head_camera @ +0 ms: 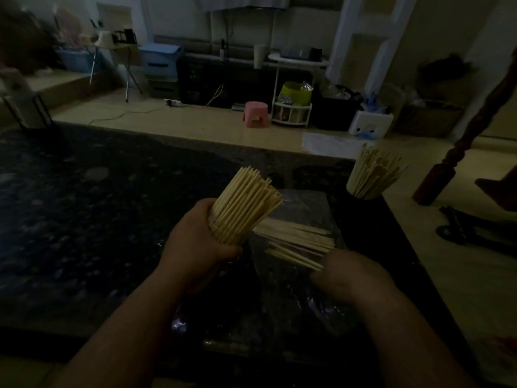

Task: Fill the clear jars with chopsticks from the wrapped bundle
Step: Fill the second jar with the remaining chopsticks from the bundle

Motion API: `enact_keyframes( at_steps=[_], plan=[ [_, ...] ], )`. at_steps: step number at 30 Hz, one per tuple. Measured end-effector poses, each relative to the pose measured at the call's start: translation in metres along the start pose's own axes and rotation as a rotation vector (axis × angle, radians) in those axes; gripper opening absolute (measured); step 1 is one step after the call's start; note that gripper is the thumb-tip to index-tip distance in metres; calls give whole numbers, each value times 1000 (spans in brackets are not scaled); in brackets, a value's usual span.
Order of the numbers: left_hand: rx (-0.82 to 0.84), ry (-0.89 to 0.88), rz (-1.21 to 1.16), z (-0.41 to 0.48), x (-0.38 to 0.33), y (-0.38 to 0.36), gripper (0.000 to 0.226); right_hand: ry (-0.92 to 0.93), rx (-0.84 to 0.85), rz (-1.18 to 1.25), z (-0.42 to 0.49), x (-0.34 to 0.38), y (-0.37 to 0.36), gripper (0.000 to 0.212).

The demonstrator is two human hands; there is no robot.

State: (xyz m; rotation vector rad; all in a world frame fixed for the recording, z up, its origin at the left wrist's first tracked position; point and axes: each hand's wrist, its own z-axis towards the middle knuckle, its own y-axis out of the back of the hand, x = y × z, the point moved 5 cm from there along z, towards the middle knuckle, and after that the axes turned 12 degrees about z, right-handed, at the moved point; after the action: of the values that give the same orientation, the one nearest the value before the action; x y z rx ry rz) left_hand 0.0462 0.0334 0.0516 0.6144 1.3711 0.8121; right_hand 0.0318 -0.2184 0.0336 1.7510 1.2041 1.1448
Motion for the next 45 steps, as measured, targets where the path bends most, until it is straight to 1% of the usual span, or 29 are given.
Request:
enact_keyframes(
  at_steps=[2,6,8,11,12,14,16,17,19,22,24,25,28,30,32,34,36,39,41,43,45],
  plan=[
    [-3,6,16,-2,0,2,94,14,-100,53,-5,-2,16,37],
    [11,-18,47,-4,-3,4,92,82,-443,221,-16,5,42,36],
    [24,-22,67,-4,-3,2,92,139,-583,290,-20,7,46,37],
    [30,-42,124,-4,-3,-2,90,296,-743,525,-21,9,48,41],
    [34,-52,150,-4,-4,-3,90,363,-820,568,-22,11,51,43],
    [50,-75,189,-4,-4,-6,90,479,-955,536,-25,14,57,48],
    [58,-105,227,-3,-5,-10,88,554,-1012,614,-26,15,61,55],
    [54,-119,251,-3,-5,-11,88,593,-1032,700,-28,16,63,53],
    [48,-130,299,-2,-5,-15,90,671,-1071,833,-33,19,66,37],
    [43,-131,350,-2,-3,-19,92,716,-1034,883,-36,29,65,21],
    [46,-132,364,-2,-3,-20,91,708,-969,964,-34,33,61,21],
    [51,-134,370,-1,-3,-20,90,684,-918,1058,-33,35,59,22],
    [74,-138,394,-1,-4,-20,88,596,-669,1434,-26,43,45,13],
    [84,-147,404,-2,-6,-20,86,564,-528,1514,-19,46,36,9],
    [83,-157,406,-3,-8,-20,83,562,-445,1477,-14,48,28,9],
    [74,-159,401,-4,-9,-19,83,581,-490,1342,-12,47,26,12],
    [80,-167,401,-5,-10,-20,83,558,-540,1268,-9,44,27,18],
    [105,-194,409,-6,-11,-23,83,505,-541,1242,-1,37,26,15],
    [105,-198,415,-6,-12,-24,83,447,-538,1286,3,31,22,13],
    [104,-211,431,-7,-13,-24,84,454,-525,1294,6,28,21,13],
    [109,-221,430,-7,-14,-24,85,481,-488,1253,8,27,22,15]
  ],
)
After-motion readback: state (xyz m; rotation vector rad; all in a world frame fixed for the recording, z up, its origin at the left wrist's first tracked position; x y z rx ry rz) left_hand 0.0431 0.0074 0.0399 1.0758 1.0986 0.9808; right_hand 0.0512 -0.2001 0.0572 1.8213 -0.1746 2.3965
